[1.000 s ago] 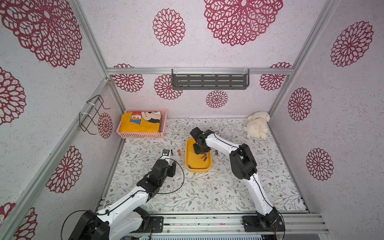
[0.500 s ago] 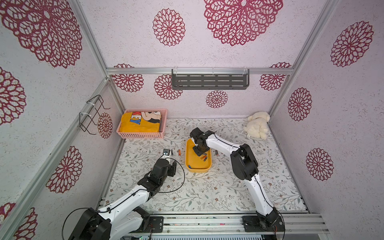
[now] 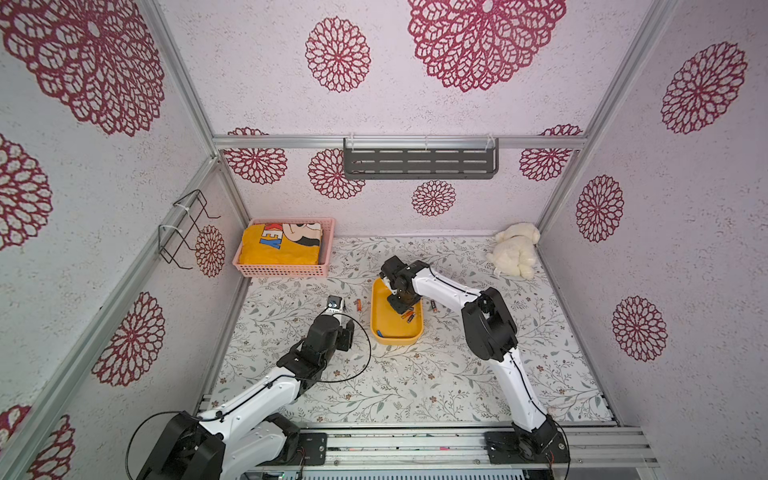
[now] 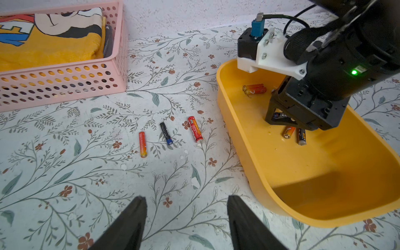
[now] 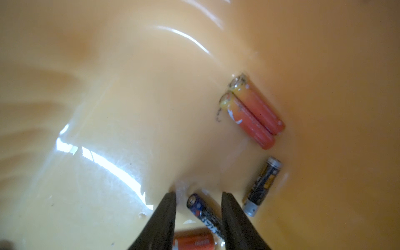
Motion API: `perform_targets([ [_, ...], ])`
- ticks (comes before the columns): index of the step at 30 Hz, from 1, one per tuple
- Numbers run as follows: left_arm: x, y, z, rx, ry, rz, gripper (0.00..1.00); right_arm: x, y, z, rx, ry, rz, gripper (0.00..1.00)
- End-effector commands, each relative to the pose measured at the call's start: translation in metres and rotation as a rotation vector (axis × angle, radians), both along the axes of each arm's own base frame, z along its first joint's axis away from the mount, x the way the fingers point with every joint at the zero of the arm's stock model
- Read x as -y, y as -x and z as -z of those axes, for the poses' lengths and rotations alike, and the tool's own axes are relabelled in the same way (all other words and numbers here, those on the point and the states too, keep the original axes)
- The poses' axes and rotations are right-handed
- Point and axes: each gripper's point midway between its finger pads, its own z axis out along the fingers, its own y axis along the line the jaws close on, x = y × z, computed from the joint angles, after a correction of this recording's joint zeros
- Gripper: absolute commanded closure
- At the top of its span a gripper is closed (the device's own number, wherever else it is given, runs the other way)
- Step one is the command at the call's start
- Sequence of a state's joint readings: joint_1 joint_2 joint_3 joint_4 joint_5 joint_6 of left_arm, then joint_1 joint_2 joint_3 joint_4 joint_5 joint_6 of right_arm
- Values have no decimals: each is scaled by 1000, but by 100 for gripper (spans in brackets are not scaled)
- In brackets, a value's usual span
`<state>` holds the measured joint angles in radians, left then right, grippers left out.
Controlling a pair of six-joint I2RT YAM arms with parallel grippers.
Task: Take the batteries out of the storage box
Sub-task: Pick up the battery from the storage box.
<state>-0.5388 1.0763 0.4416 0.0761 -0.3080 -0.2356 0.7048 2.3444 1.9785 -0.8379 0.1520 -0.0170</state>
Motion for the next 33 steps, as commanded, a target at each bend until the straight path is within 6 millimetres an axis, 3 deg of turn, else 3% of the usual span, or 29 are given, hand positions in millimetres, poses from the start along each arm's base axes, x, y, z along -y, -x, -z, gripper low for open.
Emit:
perform_targets([
  [1, 1, -5, -6, 10, 1, -6, 36, 10, 6, -23, 1, 4, -7, 61],
  [8, 2, -5, -5, 3, 1, 0, 36, 19, 5, -11, -16, 13, -3, 67],
  [13, 2, -6, -5, 2, 1, -4, 36, 22, 5, 2, -29, 15, -8, 76],
  [18, 2, -6, -5, 1, -1, -3, 35, 13, 0, 2, -30, -25, -25, 89],
  [23, 2, -8, -6, -5, -5, -15, 35, -9, -10, -11, -26, -106, -44, 95],
  [30, -2, -15, -19, 0, 2, -66, 34, -39, -32, -55, 10, -272, 16, 98],
  [33, 3, -19, -24, 3, 10, -61, 35, -42, -38, -63, 9, -314, 51, 98],
])
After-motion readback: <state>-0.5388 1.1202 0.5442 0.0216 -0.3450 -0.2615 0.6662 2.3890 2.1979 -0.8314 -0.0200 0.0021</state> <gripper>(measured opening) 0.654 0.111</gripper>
